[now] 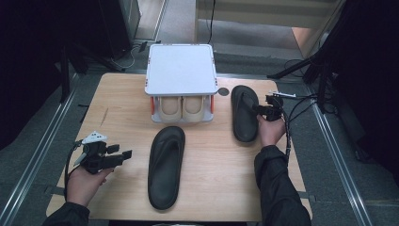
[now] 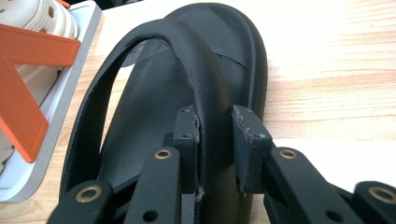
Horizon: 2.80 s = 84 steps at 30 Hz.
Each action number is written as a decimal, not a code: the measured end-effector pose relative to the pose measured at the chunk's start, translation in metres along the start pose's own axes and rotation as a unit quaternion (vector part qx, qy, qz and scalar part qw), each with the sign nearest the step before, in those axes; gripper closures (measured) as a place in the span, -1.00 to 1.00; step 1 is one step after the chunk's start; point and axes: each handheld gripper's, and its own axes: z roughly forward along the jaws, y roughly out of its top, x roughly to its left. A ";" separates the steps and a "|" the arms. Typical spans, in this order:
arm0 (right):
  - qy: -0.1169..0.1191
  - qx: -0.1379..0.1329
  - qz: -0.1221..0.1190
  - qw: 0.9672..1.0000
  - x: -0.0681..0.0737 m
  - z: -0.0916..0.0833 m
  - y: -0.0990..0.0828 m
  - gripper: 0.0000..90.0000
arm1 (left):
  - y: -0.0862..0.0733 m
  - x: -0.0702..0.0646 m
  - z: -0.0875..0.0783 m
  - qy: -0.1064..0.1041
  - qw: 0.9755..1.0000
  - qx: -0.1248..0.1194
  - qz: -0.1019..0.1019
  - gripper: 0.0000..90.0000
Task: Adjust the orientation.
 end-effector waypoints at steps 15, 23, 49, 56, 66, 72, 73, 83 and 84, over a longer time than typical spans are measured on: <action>0.011 -0.002 -0.009 1.000 0.000 -0.019 -0.001 0.65 | 0.006 -0.003 0.005 -0.010 1.000 0.001 0.009 -0.18; 0.011 0.002 -0.010 1.000 -0.004 -0.030 -0.008 0.64 | 0.014 -0.007 0.016 -0.025 0.999 0.006 0.023 -0.18; 0.024 0.012 -0.024 0.999 0.003 -0.063 -0.038 0.64 | 0.037 -0.013 0.037 -0.052 0.998 0.003 0.033 -0.19; 0.031 0.012 -0.029 0.999 0.009 -0.075 -0.047 0.64 | 0.043 -0.014 0.042 -0.061 0.997 0.008 0.039 -0.19; 0.047 0.011 -0.044 0.998 0.027 -0.090 -0.061 0.64 | 0.044 -0.016 0.044 -0.063 0.997 0.009 0.042 -0.19; 0.063 0.014 -0.059 0.996 0.041 -0.101 -0.074 0.64 | 0.044 -0.016 0.044 -0.063 0.997 0.010 0.043 -0.19; 0.063 0.014 -0.059 0.996 0.041 -0.101 -0.074 0.64 | 0.044 -0.016 0.044 -0.063 0.997 0.011 0.045 -0.19; 0.081 0.013 -0.078 0.994 0.062 -0.118 -0.102 0.64 | 0.043 -0.019 0.045 -0.061 0.997 0.010 0.052 -0.18; 0.081 0.013 -0.078 0.994 0.062 -0.118 -0.102 0.64 | 0.043 -0.019 0.045 -0.061 0.997 0.011 0.052 -0.18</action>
